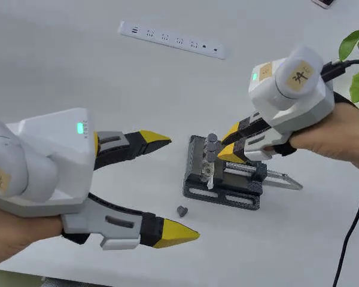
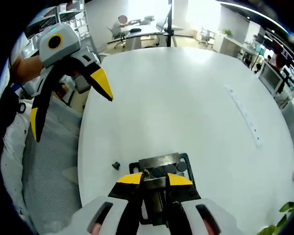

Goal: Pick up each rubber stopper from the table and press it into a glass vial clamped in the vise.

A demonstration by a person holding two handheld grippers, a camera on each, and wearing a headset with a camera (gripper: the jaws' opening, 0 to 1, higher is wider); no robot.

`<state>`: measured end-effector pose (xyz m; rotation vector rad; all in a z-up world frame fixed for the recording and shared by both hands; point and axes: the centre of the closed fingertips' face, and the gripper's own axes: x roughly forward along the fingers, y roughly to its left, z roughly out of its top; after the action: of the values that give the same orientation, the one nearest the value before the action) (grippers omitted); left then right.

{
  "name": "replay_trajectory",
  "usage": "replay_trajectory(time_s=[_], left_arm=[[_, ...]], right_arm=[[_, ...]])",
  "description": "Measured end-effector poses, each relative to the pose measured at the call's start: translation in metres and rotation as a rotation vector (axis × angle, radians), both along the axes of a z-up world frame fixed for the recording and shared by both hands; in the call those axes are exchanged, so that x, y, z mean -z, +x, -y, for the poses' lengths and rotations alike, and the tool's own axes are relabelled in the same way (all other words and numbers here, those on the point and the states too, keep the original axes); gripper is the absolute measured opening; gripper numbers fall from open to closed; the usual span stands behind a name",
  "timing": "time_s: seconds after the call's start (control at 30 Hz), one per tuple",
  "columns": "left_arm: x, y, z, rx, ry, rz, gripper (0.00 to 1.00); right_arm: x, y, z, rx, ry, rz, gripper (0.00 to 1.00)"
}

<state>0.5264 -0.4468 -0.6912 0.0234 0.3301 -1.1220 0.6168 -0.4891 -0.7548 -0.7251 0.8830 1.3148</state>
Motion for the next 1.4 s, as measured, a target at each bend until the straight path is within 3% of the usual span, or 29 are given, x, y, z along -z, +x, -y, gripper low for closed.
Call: replay_trajectory(time_s=[0.67,1.03,1.17,1.4], left_arm=[[0.002,-0.009,-0.003,0.028,0.081,-0.009,0.78],[0.004,-0.013,-0.001,0.042,0.116,-0.020,0.79],[0.006,-0.014,-0.002,0.043,0.129,-0.025,0.80],[0.009,-0.017,-0.002,0.050,0.141,-0.035,0.82]], right_arm=[[-0.030,-0.010,0.042,0.289,0.267,0.080,0.34],[-0.025,-0.036,0.062,0.415,0.373,0.084,0.45],[-0.018,-0.051,0.062,0.453,0.412,0.060,0.56],[-0.008,-0.071,0.064,0.464,0.455,0.042,0.67]])
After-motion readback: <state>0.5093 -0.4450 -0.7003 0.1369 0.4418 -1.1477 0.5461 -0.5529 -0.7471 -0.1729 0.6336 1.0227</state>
